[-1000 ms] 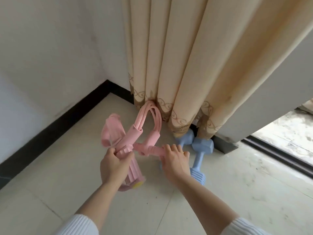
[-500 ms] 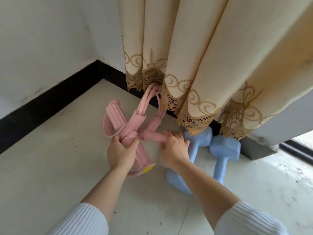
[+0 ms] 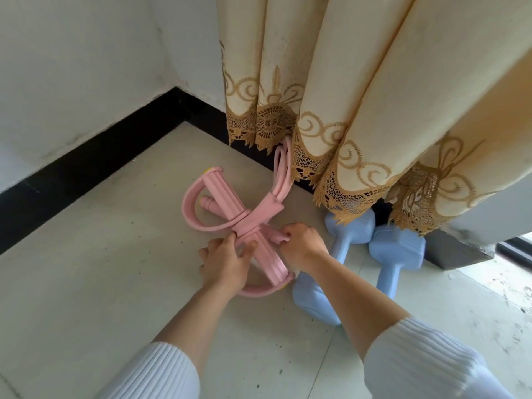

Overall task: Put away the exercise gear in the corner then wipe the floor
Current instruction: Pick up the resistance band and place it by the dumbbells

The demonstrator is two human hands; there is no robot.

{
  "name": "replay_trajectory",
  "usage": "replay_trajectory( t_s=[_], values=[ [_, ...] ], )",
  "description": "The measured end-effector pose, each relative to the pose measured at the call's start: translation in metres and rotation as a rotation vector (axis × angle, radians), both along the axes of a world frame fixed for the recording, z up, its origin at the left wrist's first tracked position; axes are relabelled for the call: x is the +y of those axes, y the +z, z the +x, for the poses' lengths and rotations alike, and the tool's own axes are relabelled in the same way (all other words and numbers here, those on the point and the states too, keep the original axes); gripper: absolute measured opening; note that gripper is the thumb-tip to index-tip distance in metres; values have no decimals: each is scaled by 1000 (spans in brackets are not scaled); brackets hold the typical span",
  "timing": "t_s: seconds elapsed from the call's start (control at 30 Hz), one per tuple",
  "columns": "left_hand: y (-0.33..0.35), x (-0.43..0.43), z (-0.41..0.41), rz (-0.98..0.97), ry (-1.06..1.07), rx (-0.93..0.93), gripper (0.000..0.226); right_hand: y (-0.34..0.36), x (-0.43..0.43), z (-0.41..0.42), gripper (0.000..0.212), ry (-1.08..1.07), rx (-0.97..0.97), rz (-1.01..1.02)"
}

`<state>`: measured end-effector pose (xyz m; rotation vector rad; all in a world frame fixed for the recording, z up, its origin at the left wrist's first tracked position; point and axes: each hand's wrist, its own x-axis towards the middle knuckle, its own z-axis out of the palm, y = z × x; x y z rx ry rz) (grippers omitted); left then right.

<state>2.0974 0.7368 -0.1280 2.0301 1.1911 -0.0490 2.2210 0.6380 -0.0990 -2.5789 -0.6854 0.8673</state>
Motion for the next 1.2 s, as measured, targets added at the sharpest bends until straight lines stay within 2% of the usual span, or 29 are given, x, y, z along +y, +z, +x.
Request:
replay_trajectory(
  t_s=[0.17,0.3,0.4,0.53,0.67,0.77,0.9,1.07,1.2],
  values=[
    [10,4,-6,-78,43,-139,43,17,-5,-14,27,17,-76,41],
    [39,0,-17,-73,4,-136,38,43,-16,-31,42,53,-94,30],
    [81,-11,-40,-60,-28,-128,38,91,-28,-49,43,122,-99,6],
    [175,-33,-79,-37,-42,-106,40,180,-40,-77,41,190,-97,-12],
    [293,-54,-118,13,-54,-79,36,290,-53,-115,49,254,-102,-45],
    [383,-70,-151,51,-89,-50,36,375,-64,-147,40,296,-124,-26],
    [484,-98,-205,99,-101,-8,37,474,-88,-197,43,376,-162,-25],
    [573,-141,-284,180,-69,19,38,562,-134,-265,34,447,-207,-26],
    [621,-201,-363,238,6,43,37,608,-192,-328,37,497,-228,-33]
  ],
)
